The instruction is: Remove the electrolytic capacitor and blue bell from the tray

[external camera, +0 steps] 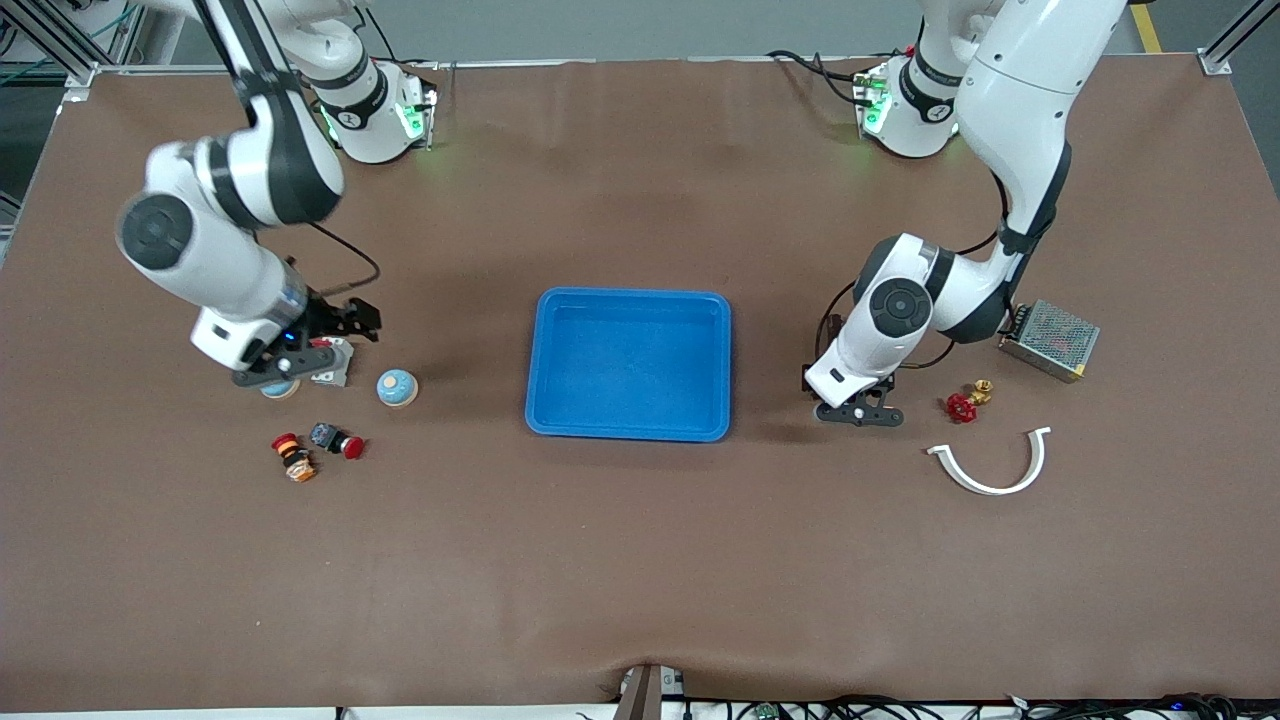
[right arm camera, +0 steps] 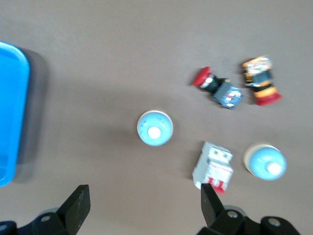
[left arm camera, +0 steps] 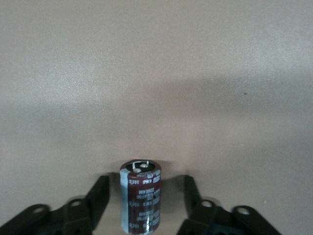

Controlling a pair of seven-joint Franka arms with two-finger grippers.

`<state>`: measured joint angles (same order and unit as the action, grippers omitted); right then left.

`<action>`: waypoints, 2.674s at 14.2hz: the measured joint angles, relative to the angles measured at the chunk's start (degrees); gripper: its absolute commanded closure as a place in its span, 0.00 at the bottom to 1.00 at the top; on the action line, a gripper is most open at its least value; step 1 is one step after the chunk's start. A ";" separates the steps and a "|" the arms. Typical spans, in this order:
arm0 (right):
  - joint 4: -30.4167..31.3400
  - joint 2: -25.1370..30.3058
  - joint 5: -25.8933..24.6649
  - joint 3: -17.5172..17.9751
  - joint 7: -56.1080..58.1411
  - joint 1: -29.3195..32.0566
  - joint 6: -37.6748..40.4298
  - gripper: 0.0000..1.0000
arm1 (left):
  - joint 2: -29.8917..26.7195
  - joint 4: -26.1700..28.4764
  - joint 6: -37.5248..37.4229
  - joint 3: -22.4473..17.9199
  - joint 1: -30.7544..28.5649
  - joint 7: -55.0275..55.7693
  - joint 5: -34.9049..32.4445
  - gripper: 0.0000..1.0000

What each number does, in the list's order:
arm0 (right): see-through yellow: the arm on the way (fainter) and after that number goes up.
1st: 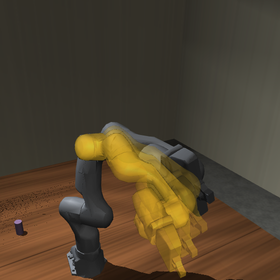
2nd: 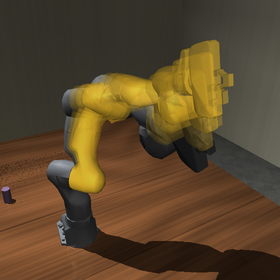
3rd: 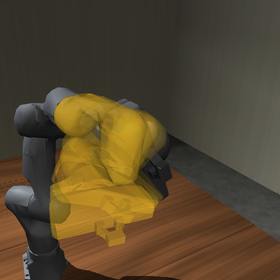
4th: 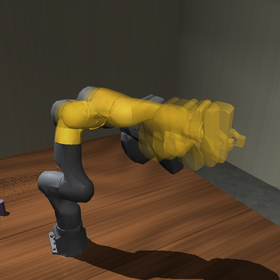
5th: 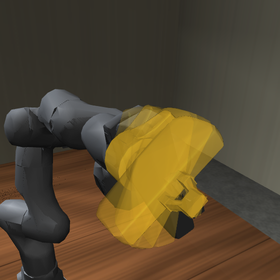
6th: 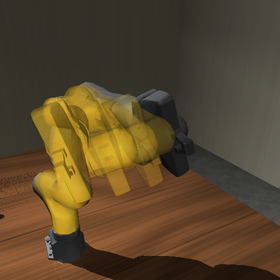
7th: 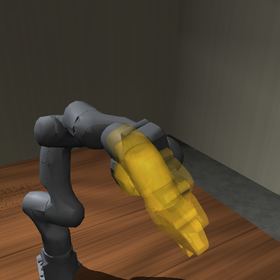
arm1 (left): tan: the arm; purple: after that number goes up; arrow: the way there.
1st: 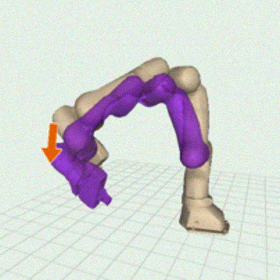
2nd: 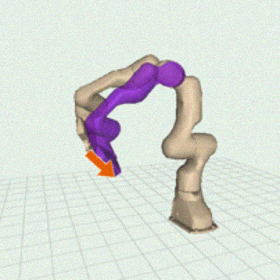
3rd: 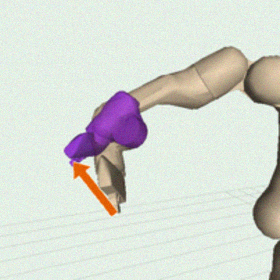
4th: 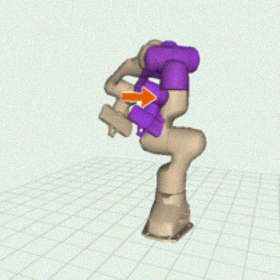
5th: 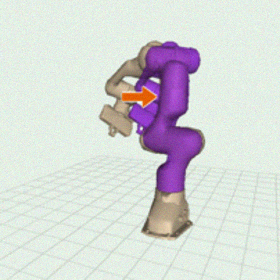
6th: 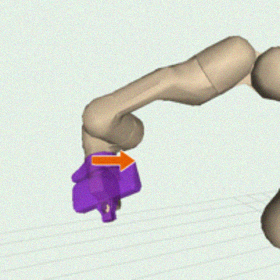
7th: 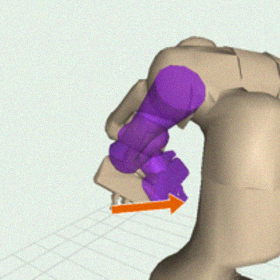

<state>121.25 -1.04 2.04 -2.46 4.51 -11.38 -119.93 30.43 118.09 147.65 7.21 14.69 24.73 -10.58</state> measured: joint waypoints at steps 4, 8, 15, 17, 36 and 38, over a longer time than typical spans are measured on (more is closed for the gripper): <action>-3.02 8.07 -0.38 -0.10 -0.18 5.65 7.34 0.00 | 0.07 -0.38 0.06 0.03 0.11 1.46 0.00 0.00; -17.98 7.10 -0.45 -0.13 -0.22 9.35 20.37 0.00 | 0.04 -0.86 0.04 0.04 0.09 2.00 0.00 0.00; -28.68 2.53 -0.45 -0.12 -0.65 12.24 22.36 0.00 | -2.53 -4.52 -6.23 0.00 -0.56 2.07 0.00 0.00; -29.96 2.53 -0.45 -0.11 -0.64 13.25 22.65 0.00 | -3.30 -5.10 -7.38 0.00 -0.84 2.15 0.00 0.00; -30.94 1.68 -0.45 -0.07 -0.63 14.96 23.95 0.00 | -11.51 -10.74 -17.06 -0.01 -7.75 2.40 2.09 0.00; -30.94 1.57 -0.45 0.01 -0.63 14.96 24.00 0.00 | -13.49 -12.05 -20.34 -0.01 -8.15 2.40 3.51 0.00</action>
<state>90.31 0.53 1.59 -2.44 3.88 3.58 -95.93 16.95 106.04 127.30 7.20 6.53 27.13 -7.07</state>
